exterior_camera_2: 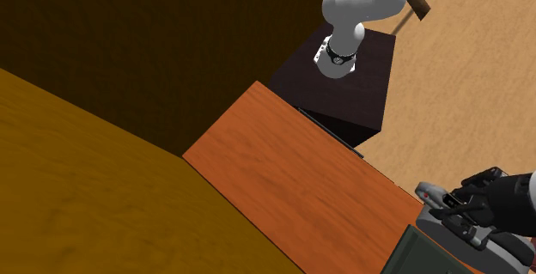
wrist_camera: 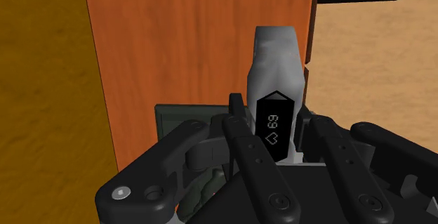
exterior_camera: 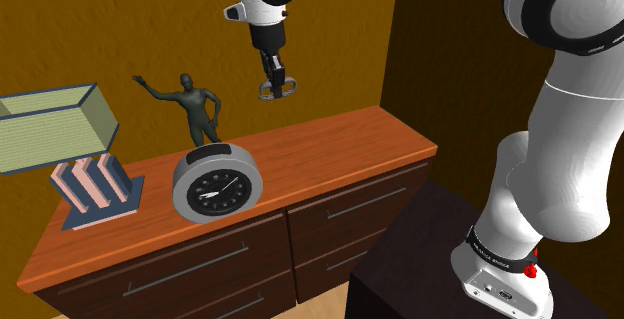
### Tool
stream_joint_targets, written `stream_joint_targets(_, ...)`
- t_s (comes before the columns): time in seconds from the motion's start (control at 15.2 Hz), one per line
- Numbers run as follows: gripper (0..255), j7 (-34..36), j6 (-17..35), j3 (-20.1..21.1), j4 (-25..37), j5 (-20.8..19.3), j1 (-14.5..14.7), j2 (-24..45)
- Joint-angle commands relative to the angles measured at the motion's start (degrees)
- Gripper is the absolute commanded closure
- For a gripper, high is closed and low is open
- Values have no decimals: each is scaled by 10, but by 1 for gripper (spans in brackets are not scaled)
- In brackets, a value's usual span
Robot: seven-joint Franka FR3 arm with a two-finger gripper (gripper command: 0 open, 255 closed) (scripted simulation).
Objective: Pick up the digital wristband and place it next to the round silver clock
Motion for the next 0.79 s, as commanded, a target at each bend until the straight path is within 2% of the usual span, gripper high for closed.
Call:
stream_joint_targets(0.0,255,5,14,1,-14,0,2,0)
stream_joint_targets(0.73,255,11,99,1,-103,-2,1,-4)
